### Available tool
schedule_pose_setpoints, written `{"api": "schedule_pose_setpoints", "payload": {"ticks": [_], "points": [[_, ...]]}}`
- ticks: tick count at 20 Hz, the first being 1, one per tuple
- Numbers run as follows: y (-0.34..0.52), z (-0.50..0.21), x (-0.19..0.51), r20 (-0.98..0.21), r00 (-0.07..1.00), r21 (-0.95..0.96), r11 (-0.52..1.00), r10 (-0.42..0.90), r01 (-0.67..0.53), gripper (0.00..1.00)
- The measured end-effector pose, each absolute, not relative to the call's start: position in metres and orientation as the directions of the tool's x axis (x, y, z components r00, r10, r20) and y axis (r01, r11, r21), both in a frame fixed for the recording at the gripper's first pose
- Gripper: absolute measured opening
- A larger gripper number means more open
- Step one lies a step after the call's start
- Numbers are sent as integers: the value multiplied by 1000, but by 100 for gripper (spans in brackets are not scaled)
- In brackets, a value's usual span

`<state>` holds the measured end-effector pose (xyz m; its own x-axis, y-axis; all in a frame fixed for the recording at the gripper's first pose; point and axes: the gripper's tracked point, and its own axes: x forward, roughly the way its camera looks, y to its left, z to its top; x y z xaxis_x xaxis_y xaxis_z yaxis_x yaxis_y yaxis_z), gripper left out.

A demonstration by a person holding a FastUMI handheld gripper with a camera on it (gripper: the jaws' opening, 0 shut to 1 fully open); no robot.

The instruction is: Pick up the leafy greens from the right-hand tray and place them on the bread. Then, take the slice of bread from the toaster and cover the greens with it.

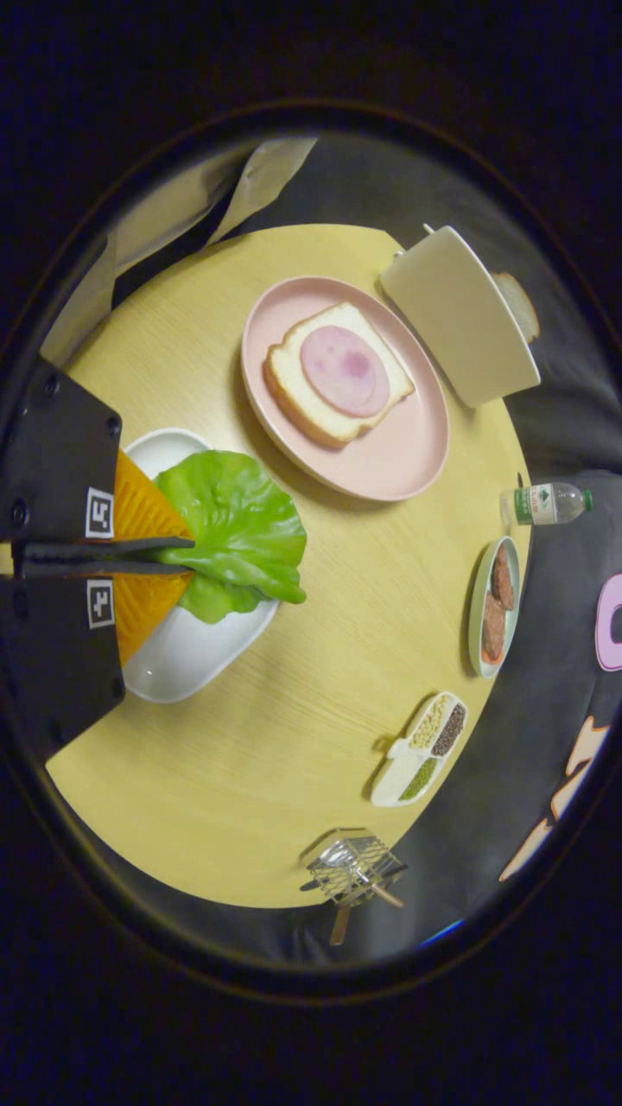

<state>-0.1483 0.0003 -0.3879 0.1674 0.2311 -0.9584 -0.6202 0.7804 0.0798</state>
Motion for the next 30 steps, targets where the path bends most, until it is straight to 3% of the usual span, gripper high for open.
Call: {"api": "schedule_pose_setpoints", "payload": {"ticks": [5, 17, 30], "points": [[12, -356, -143, -944, 198, 102, 804, 264, -586, 3], [64, -306, -136, -917, 224, 121, 764, 331, -634, 3], [149, -301, -137, -904, 144, 174, 653, 403, -737, 4]]}}
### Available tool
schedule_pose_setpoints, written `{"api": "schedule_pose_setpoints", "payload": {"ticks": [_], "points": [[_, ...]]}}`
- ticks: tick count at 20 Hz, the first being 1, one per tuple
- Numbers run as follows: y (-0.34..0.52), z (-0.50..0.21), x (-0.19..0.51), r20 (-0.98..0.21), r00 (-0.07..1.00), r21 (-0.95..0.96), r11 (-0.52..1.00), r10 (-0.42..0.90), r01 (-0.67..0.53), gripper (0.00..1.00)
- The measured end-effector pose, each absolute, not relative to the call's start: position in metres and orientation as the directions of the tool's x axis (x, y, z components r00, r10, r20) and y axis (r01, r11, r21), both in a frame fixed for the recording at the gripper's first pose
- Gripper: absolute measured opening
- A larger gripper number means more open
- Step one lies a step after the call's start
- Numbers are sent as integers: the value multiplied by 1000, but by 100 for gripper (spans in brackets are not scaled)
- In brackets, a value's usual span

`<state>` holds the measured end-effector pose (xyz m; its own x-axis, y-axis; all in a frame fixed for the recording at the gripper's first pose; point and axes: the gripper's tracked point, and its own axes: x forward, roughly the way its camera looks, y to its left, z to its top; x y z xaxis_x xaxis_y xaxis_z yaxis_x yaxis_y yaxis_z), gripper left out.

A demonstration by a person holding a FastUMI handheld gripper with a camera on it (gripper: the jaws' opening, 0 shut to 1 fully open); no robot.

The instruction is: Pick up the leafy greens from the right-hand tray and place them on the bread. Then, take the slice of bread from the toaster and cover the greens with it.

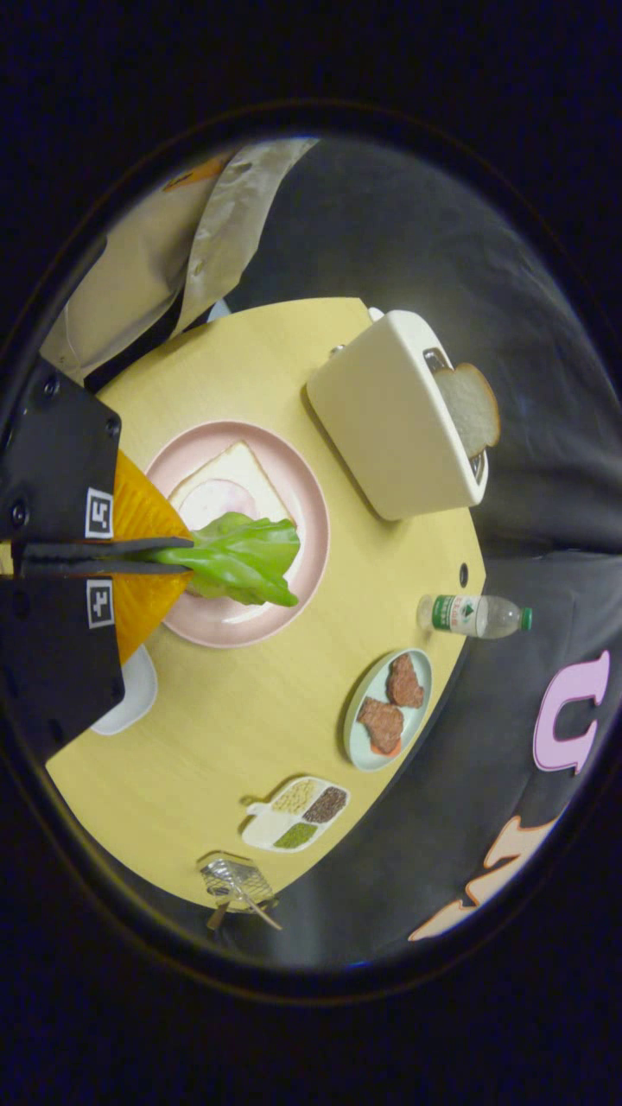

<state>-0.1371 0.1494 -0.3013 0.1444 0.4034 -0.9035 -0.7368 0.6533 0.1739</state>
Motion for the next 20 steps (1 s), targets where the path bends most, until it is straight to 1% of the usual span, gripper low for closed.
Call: {"api": "schedule_pose_setpoints", "payload": {"ticks": [9, 13, 16, 20], "points": [[201, -317, -148, -899, 65, 225, 583, 433, -781, 3], [210, -326, -156, -903, 28, 240, 556, 430, -795, 4], [209, -338, -158, -911, 22, 226, 544, 411, -808, 4], [202, -352, -151, -926, 41, 185, 545, 375, -818, 24]]}}
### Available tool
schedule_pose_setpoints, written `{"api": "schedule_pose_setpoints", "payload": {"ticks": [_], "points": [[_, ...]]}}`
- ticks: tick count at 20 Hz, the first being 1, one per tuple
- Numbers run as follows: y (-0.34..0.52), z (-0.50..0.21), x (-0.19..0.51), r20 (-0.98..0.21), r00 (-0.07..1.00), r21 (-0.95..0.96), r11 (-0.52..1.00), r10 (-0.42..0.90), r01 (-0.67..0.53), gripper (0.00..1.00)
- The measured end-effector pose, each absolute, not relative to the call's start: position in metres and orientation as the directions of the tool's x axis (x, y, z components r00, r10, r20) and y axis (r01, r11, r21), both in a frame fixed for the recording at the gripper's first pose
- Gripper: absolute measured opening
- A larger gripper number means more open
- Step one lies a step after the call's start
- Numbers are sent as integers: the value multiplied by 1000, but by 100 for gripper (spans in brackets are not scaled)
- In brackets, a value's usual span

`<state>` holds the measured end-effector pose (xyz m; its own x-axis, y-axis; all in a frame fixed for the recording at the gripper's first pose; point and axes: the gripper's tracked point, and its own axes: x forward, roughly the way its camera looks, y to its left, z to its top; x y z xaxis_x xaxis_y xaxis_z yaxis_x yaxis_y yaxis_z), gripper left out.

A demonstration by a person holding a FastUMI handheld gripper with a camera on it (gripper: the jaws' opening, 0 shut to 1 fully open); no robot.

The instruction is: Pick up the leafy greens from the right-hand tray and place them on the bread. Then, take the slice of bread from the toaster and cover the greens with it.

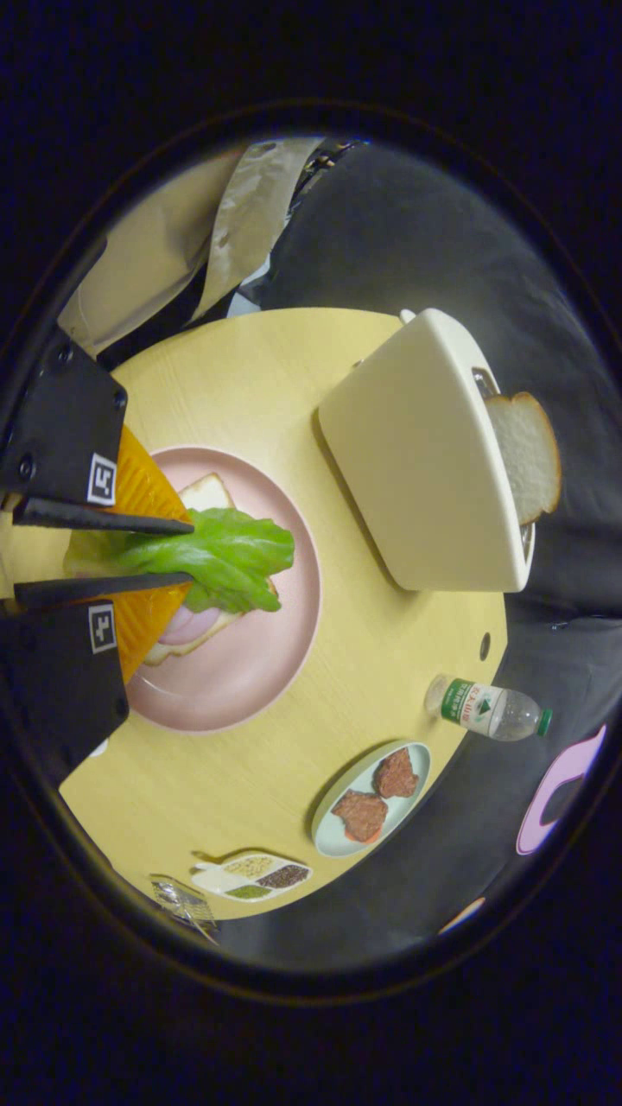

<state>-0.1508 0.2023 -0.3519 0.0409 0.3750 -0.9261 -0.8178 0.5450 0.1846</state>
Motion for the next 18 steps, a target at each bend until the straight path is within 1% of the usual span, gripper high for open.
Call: {"api": "schedule_pose_setpoints", "payload": {"ticks": [3, 11, 18], "points": [[201, -355, -150, -929, 46, 171, 537, 367, -826, 40], [201, -343, -143, -920, 80, 156, 543, 384, -825, 94], [216, -300, -118, -893, 159, 112, 548, 421, -829, 100]]}}
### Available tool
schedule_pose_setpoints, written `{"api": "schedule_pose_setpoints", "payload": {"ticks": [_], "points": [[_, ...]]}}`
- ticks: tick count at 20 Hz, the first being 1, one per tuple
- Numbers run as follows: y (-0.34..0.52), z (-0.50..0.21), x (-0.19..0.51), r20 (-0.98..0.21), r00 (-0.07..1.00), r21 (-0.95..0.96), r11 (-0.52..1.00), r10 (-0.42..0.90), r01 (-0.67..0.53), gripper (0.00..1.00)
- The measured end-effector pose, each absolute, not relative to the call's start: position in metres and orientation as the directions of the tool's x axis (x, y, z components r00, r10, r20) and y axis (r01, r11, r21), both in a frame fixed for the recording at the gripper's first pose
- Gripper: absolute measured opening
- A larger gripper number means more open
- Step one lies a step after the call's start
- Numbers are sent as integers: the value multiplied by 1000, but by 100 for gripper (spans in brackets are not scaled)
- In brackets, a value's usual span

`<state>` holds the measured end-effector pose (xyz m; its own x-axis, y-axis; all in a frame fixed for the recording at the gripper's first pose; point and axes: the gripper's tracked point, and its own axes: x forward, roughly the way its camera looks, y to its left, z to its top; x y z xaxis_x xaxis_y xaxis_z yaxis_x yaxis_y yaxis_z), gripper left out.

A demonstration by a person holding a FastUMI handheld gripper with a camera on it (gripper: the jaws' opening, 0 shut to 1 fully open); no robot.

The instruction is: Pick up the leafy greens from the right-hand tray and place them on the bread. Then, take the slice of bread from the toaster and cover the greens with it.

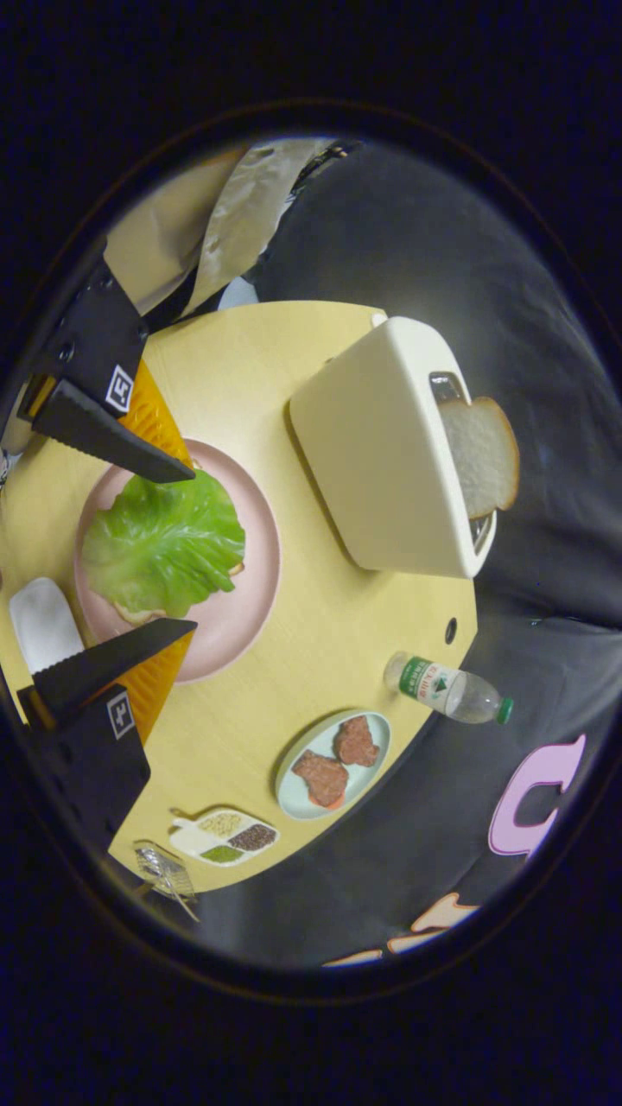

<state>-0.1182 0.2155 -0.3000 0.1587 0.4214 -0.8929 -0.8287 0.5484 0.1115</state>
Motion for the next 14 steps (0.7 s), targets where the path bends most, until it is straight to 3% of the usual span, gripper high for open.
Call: {"api": "schedule_pose_setpoints", "payload": {"ticks": [14], "points": [[289, -205, -84, -853, 181, 135, 542, 490, -829, 100]]}}
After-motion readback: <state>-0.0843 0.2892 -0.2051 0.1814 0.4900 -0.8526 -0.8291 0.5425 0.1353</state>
